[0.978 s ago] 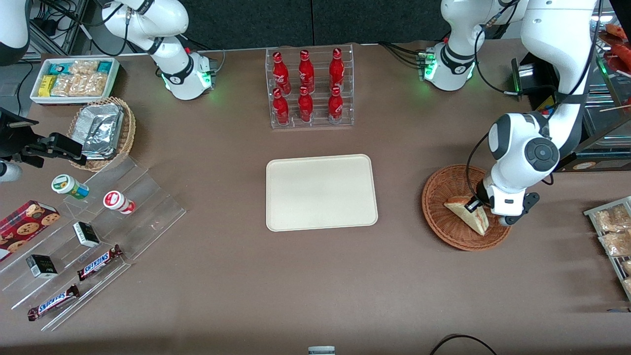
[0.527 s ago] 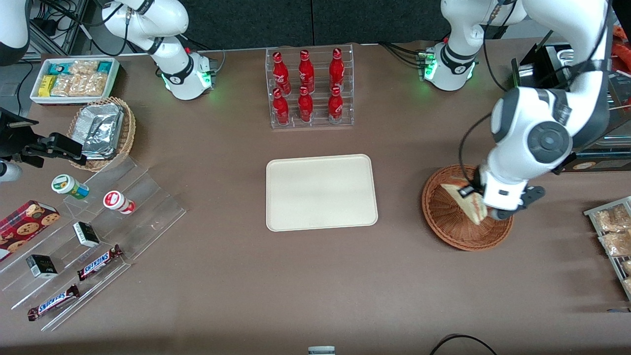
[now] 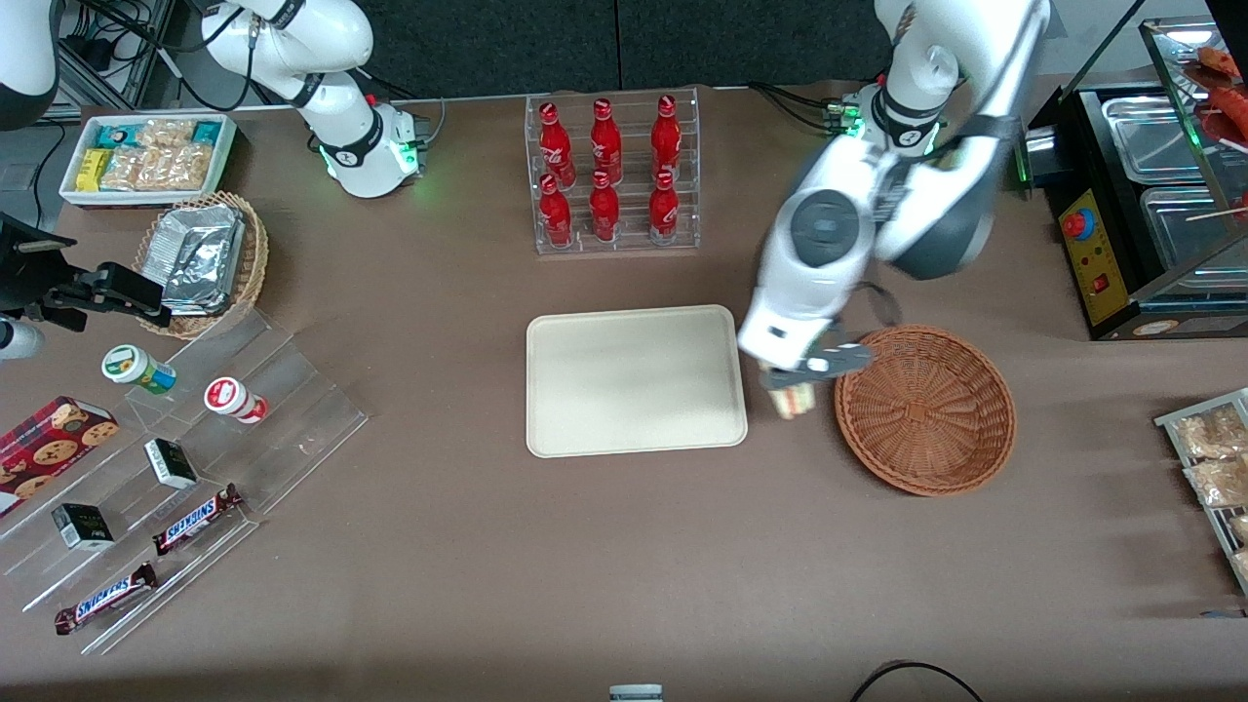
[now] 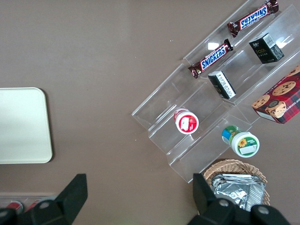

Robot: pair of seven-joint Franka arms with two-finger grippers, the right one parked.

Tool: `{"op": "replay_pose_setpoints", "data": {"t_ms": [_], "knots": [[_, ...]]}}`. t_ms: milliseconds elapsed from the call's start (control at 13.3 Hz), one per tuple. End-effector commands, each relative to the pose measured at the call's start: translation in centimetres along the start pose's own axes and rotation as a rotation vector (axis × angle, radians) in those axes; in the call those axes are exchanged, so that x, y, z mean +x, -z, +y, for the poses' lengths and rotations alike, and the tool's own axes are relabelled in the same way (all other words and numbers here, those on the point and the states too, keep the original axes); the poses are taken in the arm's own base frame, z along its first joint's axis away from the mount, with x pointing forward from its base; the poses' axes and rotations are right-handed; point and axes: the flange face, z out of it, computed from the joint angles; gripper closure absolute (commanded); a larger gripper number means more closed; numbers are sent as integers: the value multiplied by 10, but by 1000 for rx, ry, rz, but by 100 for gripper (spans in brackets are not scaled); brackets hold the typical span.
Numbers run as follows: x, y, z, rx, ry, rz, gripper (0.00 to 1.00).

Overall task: Place sandwich from basket to tray
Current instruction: 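Lift the sandwich and carry it over the cream tray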

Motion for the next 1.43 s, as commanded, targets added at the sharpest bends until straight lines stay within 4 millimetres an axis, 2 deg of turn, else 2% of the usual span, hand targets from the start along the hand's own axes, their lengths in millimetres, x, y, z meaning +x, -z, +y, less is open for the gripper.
{"op": "replay_pose_setpoints", "data": {"t_ms": [0,151,452,527,828,978,1054,1129,1204,1280,1355], "knots": [[-22,-28,80,-11,-37,13,100],[-46,-51,114,-23,-80,39,100],[-89,-100,157,-21,-185,66,100],[-93,-113,162,-8,-210,82,100],[-92,-140,169,-14,-224,99,100],[-92,-141,169,-12,-225,98,100],[-91,-141,168,-11,-227,98,68],[-91,-141,168,-8,-234,102,7],[-91,-135,168,-12,-228,103,0],[-90,-130,167,-17,-222,105,0],[-87,-117,165,-27,-213,112,0]]}}
